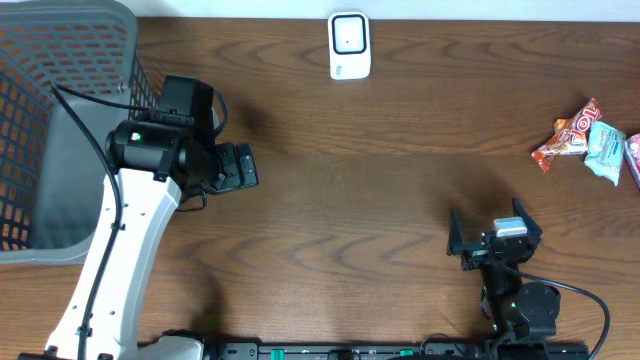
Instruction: Scan the item barcode
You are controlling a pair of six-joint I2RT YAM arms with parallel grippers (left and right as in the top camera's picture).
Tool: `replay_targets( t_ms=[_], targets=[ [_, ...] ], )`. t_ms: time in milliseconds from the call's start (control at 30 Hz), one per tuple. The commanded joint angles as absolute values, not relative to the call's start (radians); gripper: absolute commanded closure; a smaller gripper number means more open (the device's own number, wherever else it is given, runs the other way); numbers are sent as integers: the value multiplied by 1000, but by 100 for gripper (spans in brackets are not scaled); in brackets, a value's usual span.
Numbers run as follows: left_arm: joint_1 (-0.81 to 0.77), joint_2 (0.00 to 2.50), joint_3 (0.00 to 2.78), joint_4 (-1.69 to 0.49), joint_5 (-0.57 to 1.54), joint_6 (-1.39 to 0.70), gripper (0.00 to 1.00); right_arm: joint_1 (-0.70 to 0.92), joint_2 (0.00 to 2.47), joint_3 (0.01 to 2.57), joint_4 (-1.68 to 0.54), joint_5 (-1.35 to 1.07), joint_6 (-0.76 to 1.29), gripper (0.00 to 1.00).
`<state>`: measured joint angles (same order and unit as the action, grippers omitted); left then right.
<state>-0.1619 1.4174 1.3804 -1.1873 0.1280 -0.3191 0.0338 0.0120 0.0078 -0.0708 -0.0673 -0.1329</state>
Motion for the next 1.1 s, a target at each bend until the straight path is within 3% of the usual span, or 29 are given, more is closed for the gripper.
replay_targets(
  t_ms=[0, 1067],
  targets=[
    [-163, 1420, 1384, -1192, 122, -331, 2, 27, 5, 6, -78, -47, -119, 1],
    [-163, 1420, 1384, -1192, 122, -331, 2, 26, 5, 6, -72, -61, -117, 1]
  ],
)
